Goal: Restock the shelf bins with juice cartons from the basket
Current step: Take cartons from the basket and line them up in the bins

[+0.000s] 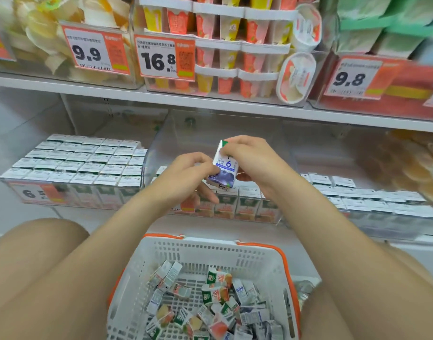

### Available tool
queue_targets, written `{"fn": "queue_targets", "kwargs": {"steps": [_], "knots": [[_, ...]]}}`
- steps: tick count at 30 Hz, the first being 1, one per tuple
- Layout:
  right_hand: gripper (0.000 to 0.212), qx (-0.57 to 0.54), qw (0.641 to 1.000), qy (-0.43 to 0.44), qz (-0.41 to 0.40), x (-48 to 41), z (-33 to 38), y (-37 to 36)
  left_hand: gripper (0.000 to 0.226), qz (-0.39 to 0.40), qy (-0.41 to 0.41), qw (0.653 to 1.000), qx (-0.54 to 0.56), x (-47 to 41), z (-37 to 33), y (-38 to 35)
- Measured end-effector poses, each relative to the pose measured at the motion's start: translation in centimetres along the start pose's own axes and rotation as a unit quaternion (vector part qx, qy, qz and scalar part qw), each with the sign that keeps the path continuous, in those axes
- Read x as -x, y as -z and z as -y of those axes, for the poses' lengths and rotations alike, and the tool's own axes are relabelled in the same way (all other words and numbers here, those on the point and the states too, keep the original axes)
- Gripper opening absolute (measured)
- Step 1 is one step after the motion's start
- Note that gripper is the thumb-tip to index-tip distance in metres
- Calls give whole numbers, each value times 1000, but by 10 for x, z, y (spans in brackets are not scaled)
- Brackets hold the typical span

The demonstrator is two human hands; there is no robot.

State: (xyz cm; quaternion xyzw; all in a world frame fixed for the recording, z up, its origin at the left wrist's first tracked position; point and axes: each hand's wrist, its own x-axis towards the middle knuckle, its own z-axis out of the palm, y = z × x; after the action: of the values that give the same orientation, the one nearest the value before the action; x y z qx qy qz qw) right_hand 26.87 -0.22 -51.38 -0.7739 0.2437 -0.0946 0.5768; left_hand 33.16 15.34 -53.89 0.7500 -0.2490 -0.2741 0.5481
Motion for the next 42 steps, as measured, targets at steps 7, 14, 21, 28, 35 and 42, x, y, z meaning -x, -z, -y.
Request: {"fn": "queue_targets", "kwargs": {"steps": [7,14,21,28,35,42], "knots": [[16,60,996,43,-59,9,-10,50,33,-10,-147,985,-89,-3,-14,-46],[22,81,988,8,-135,28,-39,145,28,-114,-250,954,-125,-29,-32,-135],[29,235,927,134,-260,30,-97,250,29,-67,-349,848,-393,-62,-41,-210],[52,417,870,83,-248,5,-138,297,66,-30,-288,715,-636,-81,-23,-241],[48,471,882,-4,-26,-13,-148,290,66,-57,-302,682,-664,-76,-16,-240],[44,427,899,-98,-17,-26,-130,273,82,-100,-330,711,-613,-68,-2,-222]]}}
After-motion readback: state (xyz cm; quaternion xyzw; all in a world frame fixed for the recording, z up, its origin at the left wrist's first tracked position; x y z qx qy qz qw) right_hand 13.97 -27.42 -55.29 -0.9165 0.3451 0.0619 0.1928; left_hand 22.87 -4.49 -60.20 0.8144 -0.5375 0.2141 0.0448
